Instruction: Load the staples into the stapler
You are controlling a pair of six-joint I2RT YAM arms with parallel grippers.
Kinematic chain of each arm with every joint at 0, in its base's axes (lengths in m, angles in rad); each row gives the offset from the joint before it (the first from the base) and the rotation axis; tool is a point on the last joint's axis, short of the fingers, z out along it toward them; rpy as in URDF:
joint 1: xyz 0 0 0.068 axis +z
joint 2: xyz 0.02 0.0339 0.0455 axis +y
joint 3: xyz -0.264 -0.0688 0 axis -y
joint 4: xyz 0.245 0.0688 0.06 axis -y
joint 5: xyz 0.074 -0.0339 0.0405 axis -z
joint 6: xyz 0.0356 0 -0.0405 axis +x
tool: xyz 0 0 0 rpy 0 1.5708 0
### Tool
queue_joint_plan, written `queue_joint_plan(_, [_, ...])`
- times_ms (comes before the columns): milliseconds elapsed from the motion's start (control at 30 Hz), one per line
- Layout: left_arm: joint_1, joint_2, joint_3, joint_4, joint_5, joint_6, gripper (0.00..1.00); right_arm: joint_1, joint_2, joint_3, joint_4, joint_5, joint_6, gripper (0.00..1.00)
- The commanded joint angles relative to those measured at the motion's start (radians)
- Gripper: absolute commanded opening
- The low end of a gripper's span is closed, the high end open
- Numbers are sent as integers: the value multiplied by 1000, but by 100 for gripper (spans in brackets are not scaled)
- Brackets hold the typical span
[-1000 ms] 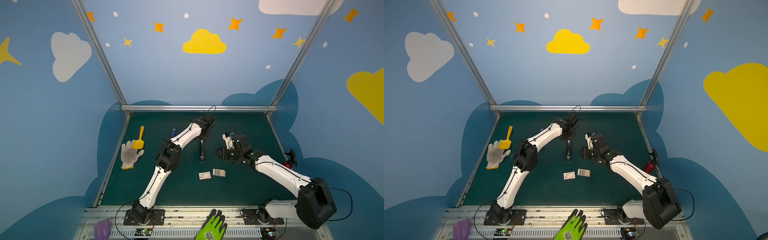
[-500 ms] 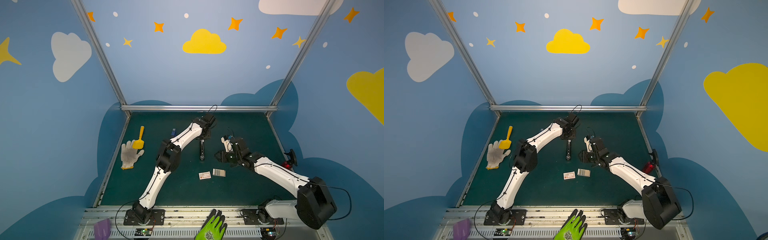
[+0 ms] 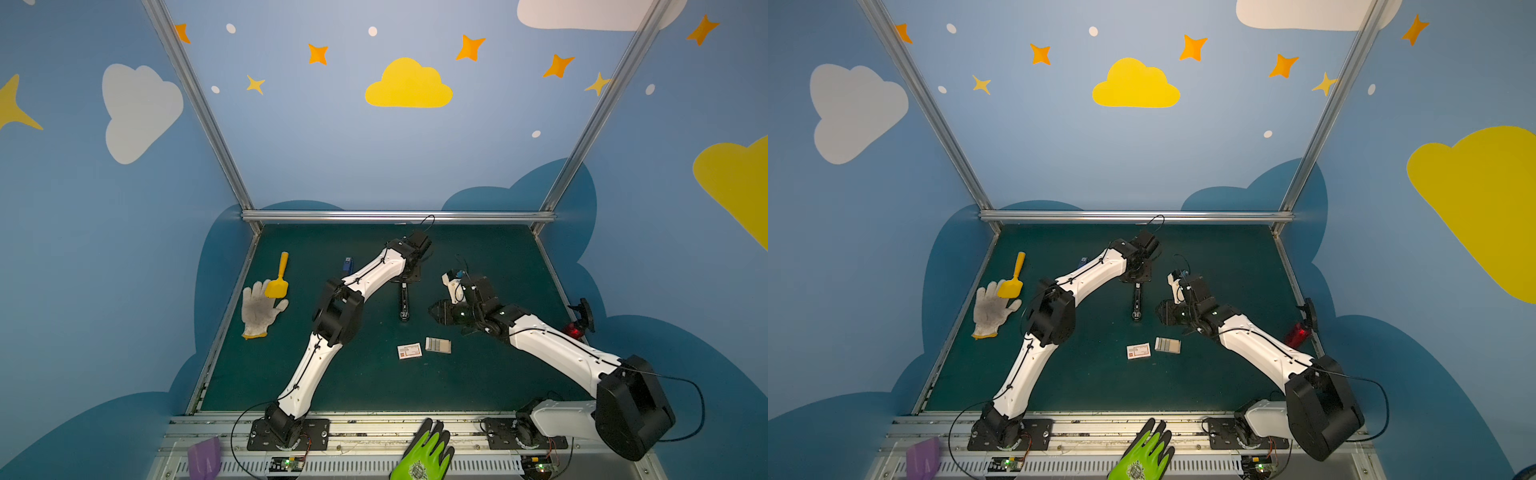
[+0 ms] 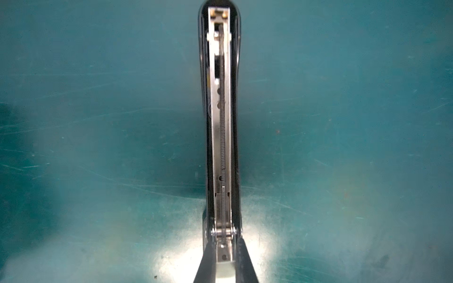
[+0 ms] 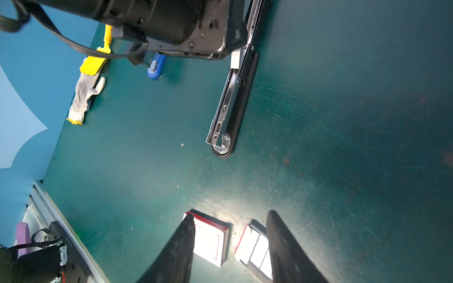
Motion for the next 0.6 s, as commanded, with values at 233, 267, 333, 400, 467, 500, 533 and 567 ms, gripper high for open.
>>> queue_joint_plan(233, [-3,-66,-83,26,-24,-12,8,5,-20,1,-1,20,-5,48])
queue_joint_plan(267, [-5,-74,-93,30,-26,-12,9,5,-19,2,-4,20,-5,48])
queue_joint_plan(333, [-8,-89,-115,36,-29,-15,10,5,-16,4,-4,22,-5,48])
queue_joint_plan(400, [-13,-102,-135,42,-32,-15,12,5,-14,6,-4,24,-3,48])
queue_joint_plan(467, [-19,-120,-161,51,-36,-16,16,5,-13,7,-4,23,0,48])
queue_joint_plan(500, [-20,-127,-172,55,-36,-16,19,6,-14,7,-5,23,-1,48])
queue_joint_plan(533, [-23,-133,-184,59,-36,-18,22,6,-15,7,-4,23,1,49])
queue_joint_plan(567, [-24,-142,-194,61,-34,-17,26,6,-16,7,-4,23,0,49])
